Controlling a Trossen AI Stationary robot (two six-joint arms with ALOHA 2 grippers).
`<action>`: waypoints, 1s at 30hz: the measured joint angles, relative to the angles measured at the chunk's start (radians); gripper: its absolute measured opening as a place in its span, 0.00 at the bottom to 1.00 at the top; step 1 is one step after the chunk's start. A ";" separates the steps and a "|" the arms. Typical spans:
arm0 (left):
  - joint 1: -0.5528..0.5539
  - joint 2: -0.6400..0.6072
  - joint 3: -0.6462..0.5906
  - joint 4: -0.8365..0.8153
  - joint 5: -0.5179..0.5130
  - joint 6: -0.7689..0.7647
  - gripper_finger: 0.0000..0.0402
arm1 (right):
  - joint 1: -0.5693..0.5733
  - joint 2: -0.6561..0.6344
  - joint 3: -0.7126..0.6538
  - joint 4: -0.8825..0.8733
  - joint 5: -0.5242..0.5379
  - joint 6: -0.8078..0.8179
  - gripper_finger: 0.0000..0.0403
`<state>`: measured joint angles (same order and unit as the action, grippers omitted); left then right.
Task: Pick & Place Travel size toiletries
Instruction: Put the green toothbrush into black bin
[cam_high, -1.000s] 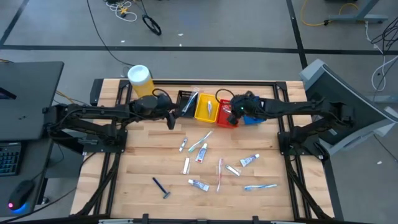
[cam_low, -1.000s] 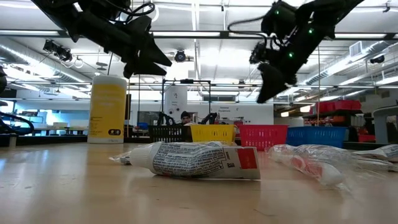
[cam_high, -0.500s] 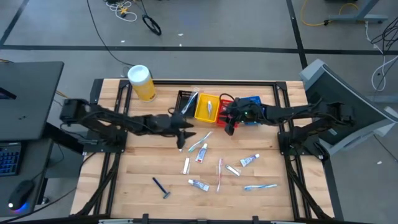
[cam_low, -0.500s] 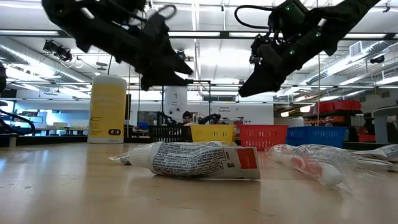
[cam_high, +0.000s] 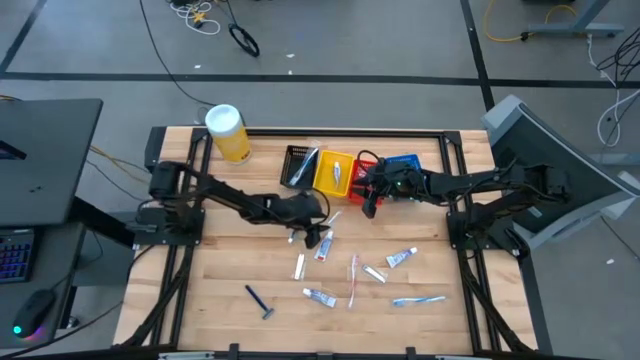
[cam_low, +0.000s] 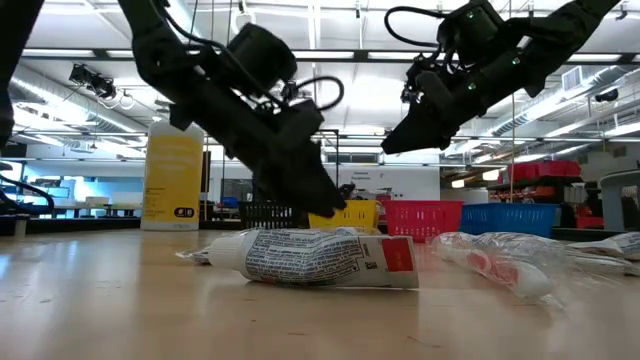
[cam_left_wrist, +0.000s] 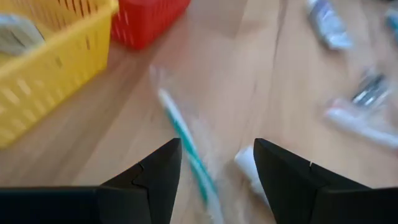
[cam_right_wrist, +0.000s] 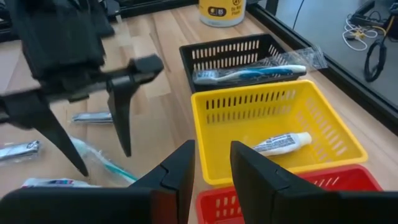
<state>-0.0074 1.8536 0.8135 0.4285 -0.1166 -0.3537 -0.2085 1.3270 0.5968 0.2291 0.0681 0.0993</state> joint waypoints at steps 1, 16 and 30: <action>0.000 0.014 0.002 -0.003 -0.001 0.006 0.52 | 0.000 0.000 0.000 0.001 0.000 -0.003 0.28; -0.013 0.073 0.006 -0.058 -0.068 0.030 0.38 | 0.000 0.000 0.000 -0.003 0.000 -0.006 0.28; -0.013 0.042 -0.001 -0.062 -0.082 0.050 0.08 | 0.000 0.000 0.000 0.000 0.000 -0.006 0.28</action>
<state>-0.0208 1.8960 0.8127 0.3664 -0.1989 -0.3039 -0.2085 1.3270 0.5968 0.2291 0.0681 0.0929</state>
